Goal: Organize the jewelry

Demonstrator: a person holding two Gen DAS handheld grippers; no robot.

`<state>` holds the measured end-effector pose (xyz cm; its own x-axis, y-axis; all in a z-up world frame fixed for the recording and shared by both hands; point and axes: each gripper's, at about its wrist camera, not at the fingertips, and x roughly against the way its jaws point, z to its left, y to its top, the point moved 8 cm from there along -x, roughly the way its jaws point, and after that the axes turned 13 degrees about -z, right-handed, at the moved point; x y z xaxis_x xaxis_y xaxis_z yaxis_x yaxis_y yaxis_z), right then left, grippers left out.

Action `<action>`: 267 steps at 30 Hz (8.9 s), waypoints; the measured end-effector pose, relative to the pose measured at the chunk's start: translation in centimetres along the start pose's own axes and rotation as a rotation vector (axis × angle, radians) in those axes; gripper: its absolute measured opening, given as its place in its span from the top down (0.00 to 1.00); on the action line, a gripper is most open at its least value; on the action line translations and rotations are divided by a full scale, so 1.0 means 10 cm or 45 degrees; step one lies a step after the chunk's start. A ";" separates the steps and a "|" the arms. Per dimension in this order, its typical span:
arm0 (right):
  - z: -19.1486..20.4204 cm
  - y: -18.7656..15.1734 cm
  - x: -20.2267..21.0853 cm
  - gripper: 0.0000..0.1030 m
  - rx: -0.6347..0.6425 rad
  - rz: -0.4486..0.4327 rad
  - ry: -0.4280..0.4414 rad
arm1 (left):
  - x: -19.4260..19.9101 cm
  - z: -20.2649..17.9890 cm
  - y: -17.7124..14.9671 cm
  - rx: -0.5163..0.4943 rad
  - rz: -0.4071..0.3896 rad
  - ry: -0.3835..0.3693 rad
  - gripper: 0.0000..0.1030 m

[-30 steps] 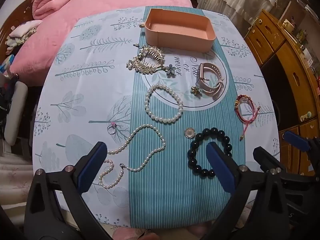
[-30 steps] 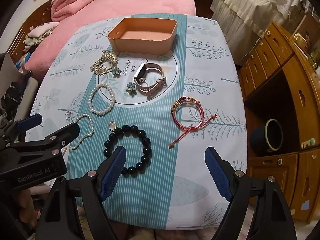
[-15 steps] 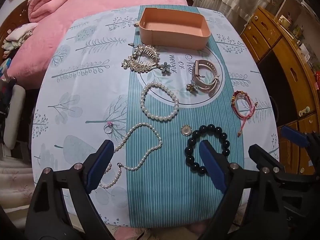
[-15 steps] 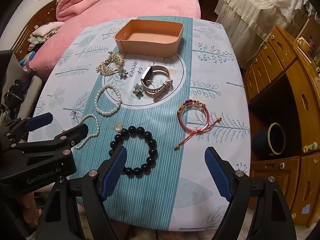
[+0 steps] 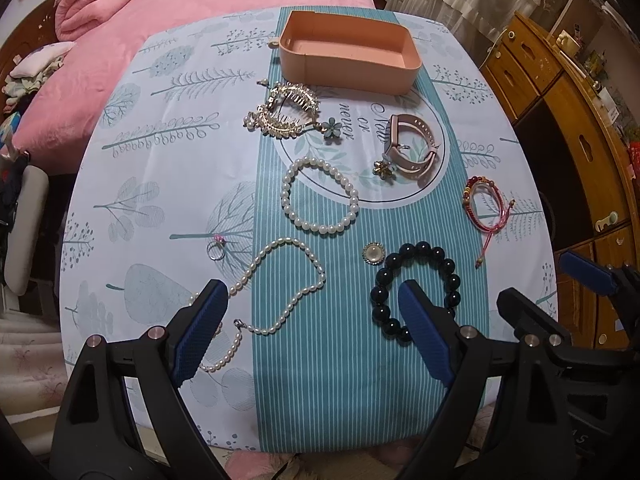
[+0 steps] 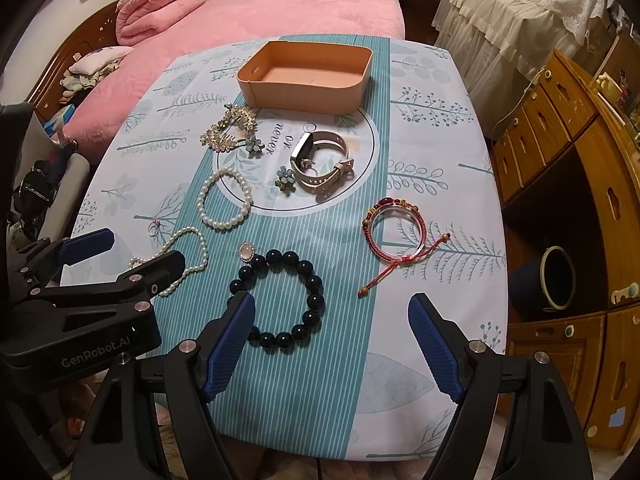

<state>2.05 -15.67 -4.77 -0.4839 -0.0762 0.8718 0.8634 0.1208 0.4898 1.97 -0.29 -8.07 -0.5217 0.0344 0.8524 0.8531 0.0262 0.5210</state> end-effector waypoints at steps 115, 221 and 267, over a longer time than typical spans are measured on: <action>0.08 0.24 -0.56 0.86 0.005 0.037 0.268 | -0.72 0.09 1.30 0.138 0.080 -0.216 0.95; -1.22 0.03 -0.89 0.63 -0.366 0.084 0.081 | -1.14 -1.37 1.11 -0.470 0.048 -0.298 0.56; -1.16 0.17 -0.98 0.94 -0.120 -0.010 -0.009 | -1.32 -1.38 1.19 -0.385 0.115 -0.327 0.94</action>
<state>9.94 -26.23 -12.61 -0.4915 -0.0697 0.8681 0.8690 0.0263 0.4941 19.09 -14.19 -12.47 -0.3959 0.2725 0.8769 0.8386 -0.2820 0.4662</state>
